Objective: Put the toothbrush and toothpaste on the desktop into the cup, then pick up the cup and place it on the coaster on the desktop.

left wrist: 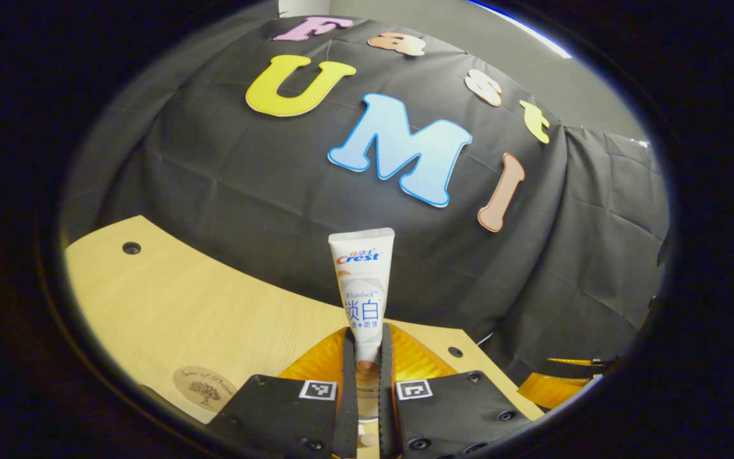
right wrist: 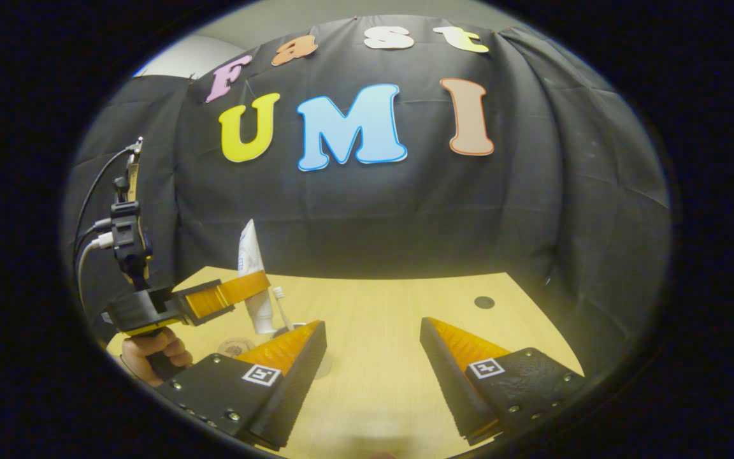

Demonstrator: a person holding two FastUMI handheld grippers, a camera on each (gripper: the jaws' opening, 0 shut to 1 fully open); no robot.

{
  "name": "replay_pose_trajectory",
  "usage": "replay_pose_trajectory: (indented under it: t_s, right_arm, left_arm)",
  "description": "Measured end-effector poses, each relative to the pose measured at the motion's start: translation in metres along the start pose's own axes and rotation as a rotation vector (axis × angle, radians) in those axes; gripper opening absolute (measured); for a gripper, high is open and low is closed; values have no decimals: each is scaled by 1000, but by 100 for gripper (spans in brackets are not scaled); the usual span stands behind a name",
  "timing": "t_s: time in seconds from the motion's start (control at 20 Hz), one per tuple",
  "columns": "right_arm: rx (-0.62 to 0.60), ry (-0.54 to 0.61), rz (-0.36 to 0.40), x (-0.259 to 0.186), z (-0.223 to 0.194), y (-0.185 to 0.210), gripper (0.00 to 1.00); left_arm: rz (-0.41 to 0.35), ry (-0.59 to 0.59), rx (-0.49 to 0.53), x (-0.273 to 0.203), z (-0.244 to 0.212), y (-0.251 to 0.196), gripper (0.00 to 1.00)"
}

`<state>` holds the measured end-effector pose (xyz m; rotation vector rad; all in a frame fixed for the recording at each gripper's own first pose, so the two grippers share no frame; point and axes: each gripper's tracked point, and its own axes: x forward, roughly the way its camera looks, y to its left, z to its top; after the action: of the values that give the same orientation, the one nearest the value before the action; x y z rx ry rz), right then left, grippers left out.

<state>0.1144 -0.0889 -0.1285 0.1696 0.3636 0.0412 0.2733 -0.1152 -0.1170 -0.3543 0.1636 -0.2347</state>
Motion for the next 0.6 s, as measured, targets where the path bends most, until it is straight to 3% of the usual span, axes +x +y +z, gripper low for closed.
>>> replay_pose_trajectory:
  t_s: [0.55,0.6]
  right_arm:
    - [14,27,16,-10,-11,-3,92]
    - [14,29,20,-9,-11,-2,92]
  left_arm:
    - [48,4,117,14,-45,6,20]
    - [54,10,125,13,-47,8,24]
